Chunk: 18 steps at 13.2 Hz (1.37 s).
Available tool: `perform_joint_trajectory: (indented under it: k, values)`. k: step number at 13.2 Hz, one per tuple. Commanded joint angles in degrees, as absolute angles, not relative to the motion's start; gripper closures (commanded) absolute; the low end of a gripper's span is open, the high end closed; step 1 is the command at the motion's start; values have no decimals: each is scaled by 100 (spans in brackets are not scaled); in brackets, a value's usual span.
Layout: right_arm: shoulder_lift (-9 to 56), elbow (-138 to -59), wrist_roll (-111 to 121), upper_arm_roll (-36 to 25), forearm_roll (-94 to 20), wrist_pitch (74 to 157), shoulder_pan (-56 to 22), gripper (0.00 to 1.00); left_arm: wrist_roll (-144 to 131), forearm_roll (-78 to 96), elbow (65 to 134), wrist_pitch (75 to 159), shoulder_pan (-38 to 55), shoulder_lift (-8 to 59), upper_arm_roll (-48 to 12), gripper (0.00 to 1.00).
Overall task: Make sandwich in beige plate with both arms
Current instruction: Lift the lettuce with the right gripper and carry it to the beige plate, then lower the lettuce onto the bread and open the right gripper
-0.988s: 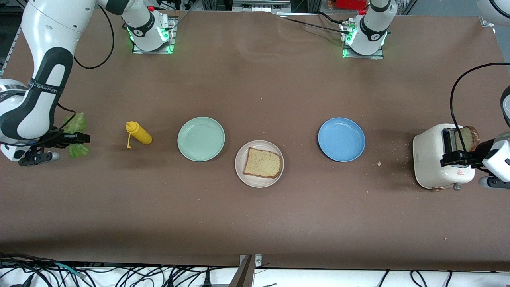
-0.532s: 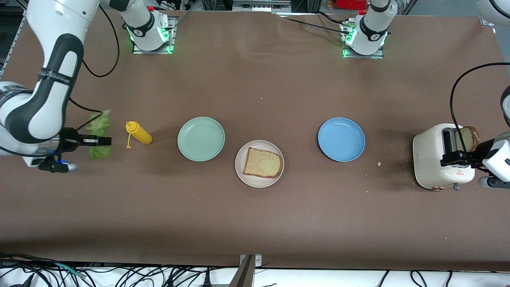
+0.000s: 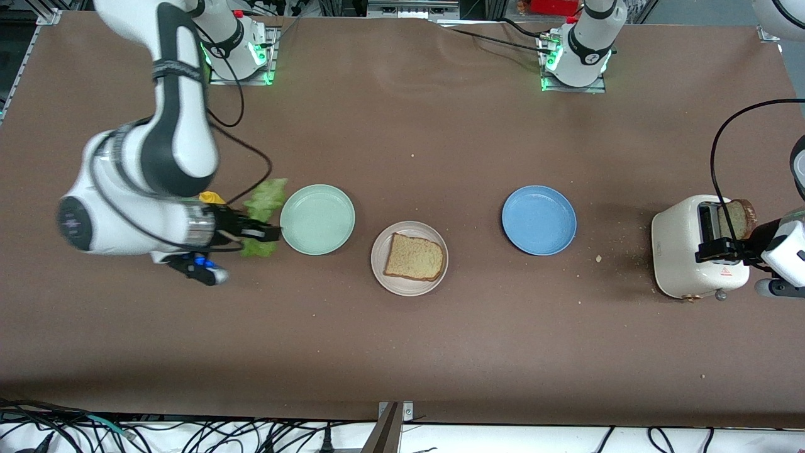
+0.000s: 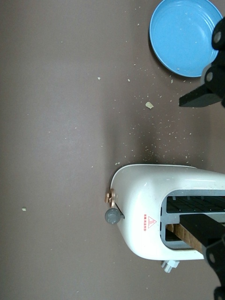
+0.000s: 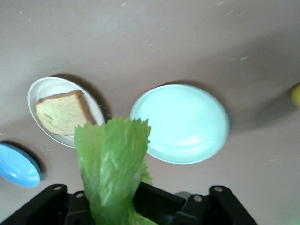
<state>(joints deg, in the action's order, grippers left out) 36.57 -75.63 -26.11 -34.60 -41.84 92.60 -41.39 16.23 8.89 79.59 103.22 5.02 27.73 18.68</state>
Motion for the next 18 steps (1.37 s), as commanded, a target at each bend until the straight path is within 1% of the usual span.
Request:
perform_joint_trajectory:
  k: [1, 3, 5, 7, 11, 13, 15, 16, 18]
  values:
    - [3559, -7567, -4046, -2307, -3579, 10147, -4043, 100, 1635, 642, 7910, 10283, 510, 2769, 1863, 0]
    - [3673, -7681, -4962, -1620, -3131, 11079, -4025, 100, 1635, 633, 7910, 10283, 510, 2769, 1863, 0]
    - [3892, -7734, -5551, -1241, -2928, 11861, -4025, 100, 1635, 633, 7910, 10283, 510, 2769, 1863, 0]
    - [4112, -7901, -5897, -1047, -2848, 12809, -4043, 100, 1635, 633, 7910, 10283, 510, 2769, 1863, 0]
    - [4657, -7963, -6054, -949, -2953, 14138, -4122, 100, 1635, 633, 7910, 10283, 510, 2769, 1863, 0]
    - [4859, -7954, -6406, -906, -2962, 14588, -4183, 100, 1635, 633, 7910, 10283, 510, 2769, 1863, 0]
    - [5070, -7928, -6792, -599, -2953, 15167, -4184, 100, 1635, 633, 7910, 10283, 510, 2769, 1863, 0]
    - [5158, -7928, -6898, -580, -2953, 15361, -4192, 100, 1635, 633, 7910, 10283, 510, 2769, 1863, 0]
    - [5273, -7867, -7170, -449, -2944, 15503, -4210, 100, 1635, 633, 7910, 10283, 510, 2769, 1863, 0]
